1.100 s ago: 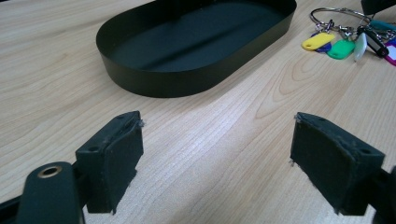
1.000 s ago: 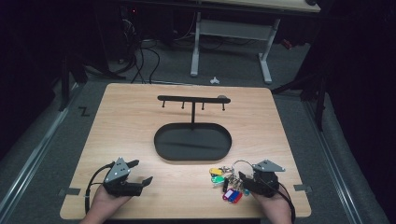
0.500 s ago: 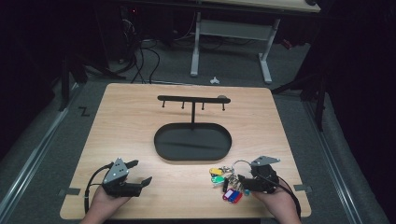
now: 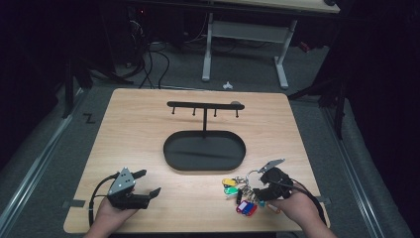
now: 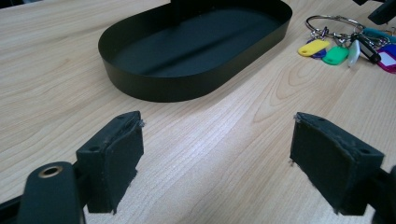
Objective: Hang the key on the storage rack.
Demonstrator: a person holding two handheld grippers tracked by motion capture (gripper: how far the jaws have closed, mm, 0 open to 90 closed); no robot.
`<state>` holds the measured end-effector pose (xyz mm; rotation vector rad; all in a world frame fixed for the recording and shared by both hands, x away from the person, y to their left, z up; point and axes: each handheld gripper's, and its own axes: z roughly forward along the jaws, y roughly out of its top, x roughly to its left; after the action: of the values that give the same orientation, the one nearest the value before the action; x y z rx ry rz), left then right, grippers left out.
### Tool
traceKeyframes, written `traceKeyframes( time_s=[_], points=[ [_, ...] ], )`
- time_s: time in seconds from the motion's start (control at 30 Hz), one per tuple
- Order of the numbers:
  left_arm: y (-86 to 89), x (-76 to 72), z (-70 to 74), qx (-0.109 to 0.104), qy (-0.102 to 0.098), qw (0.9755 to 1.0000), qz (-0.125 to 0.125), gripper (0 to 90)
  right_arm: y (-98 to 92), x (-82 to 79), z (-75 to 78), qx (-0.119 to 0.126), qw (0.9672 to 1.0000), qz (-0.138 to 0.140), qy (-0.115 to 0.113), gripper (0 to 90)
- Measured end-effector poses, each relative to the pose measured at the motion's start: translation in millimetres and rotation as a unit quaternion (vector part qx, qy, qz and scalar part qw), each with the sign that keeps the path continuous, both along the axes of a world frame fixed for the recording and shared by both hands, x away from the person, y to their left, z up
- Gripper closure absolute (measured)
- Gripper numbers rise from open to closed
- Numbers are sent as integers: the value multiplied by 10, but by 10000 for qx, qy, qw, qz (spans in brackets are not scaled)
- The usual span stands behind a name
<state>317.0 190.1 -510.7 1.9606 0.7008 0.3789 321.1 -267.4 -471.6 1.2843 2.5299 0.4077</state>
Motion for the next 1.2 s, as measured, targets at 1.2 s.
traceKeyframes(
  time_s=[1.2],
  points=[
    [5,-1,9,-49,26,10000,-50,197,-244,472,-115,53,9686,-1800,1712,622]
  ],
)
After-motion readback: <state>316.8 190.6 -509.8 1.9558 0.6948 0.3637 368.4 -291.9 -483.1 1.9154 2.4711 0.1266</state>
